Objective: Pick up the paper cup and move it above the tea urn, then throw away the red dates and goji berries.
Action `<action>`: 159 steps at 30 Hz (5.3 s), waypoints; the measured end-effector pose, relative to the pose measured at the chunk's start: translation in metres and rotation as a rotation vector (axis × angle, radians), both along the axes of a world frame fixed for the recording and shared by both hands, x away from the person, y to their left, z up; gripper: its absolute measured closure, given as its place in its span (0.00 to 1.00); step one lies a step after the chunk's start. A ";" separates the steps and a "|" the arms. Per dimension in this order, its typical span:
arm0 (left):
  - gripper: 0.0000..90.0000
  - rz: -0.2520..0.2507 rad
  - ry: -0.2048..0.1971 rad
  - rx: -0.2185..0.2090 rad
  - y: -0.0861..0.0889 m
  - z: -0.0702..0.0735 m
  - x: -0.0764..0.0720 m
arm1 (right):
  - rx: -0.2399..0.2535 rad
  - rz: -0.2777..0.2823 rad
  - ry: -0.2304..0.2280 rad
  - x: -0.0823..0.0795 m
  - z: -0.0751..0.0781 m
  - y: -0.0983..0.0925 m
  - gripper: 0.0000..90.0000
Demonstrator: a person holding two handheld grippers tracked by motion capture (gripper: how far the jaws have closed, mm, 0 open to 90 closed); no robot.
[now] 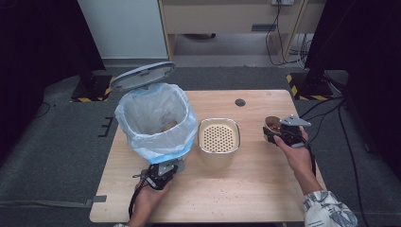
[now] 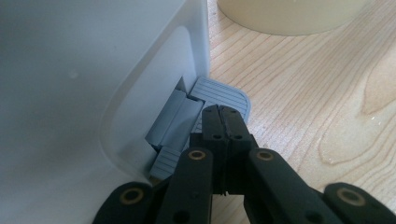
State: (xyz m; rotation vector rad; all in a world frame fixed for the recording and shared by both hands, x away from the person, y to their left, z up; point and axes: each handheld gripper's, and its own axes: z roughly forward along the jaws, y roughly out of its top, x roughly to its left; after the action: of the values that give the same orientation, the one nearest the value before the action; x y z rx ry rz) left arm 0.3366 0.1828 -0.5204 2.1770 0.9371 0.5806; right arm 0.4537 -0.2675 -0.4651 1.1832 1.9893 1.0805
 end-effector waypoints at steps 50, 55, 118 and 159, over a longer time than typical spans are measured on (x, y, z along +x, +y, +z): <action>0.99 -0.001 0.008 -0.010 0.001 0.000 0.000 | -0.089 0.184 -0.086 0.027 0.100 0.030 0.39; 0.99 -0.001 0.009 -0.011 0.002 0.000 0.000 | -0.097 0.186 -0.091 0.029 0.105 0.032 0.39; 0.99 0.007 0.014 -0.039 0.001 -0.001 0.000 | -0.165 0.344 -0.154 0.029 0.141 0.095 0.39; 0.99 0.002 0.015 -0.039 0.002 -0.001 0.001 | -0.304 0.431 -0.239 0.014 0.137 0.126 0.39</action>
State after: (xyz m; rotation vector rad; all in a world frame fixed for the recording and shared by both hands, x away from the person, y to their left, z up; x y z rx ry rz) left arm 0.3372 0.1846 -0.5210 2.1486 0.9510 0.5440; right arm 0.4676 -0.1417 -0.3277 0.4547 2.1680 1.0122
